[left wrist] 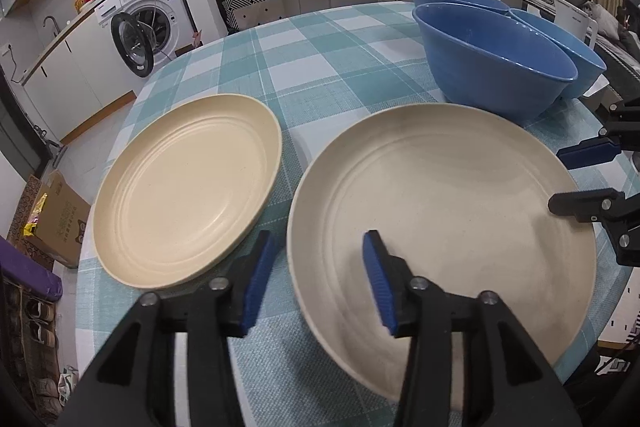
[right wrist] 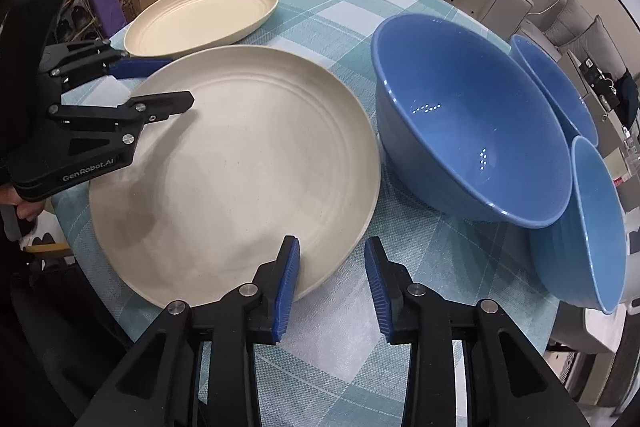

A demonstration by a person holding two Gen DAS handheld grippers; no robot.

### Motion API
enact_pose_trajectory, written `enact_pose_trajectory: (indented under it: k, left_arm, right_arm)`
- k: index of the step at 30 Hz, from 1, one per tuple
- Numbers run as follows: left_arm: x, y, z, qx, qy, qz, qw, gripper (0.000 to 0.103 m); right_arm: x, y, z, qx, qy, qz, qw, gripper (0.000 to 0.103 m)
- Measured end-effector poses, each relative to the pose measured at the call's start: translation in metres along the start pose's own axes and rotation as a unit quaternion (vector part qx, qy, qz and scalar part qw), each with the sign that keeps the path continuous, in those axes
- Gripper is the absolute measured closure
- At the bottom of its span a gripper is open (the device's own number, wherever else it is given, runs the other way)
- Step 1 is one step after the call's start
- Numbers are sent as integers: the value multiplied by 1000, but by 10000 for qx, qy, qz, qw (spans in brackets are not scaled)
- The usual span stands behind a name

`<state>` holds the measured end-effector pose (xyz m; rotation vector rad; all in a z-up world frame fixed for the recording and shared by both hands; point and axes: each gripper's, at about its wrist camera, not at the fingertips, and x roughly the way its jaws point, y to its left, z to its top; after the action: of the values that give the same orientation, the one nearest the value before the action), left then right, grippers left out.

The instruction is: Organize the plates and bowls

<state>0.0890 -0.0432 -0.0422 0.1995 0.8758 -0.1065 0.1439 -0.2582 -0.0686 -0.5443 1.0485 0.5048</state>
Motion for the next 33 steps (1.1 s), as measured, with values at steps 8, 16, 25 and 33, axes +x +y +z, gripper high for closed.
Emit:
enact_pose_trajectory:
  k: [8,16,25,33]
  left_arm:
    - [-10,2,-8,86,-22,2,10000,43]
    - [-5,-3,-12,207,-4,37,9998,43]
    - [-6,1,-13,80,0,-40,10000,43]
    - [-18,16,-11,-297,-20,-398,9988,43]
  right_arm:
    - [1,4,-5,-34,-10,115,9999,58]
    - [3,4,-4,3,1,103,9999,46]
    - [6,2,-3,58,-30,44,10000,36]
    - [2,6,-4,-7,-93,293,9995,27]
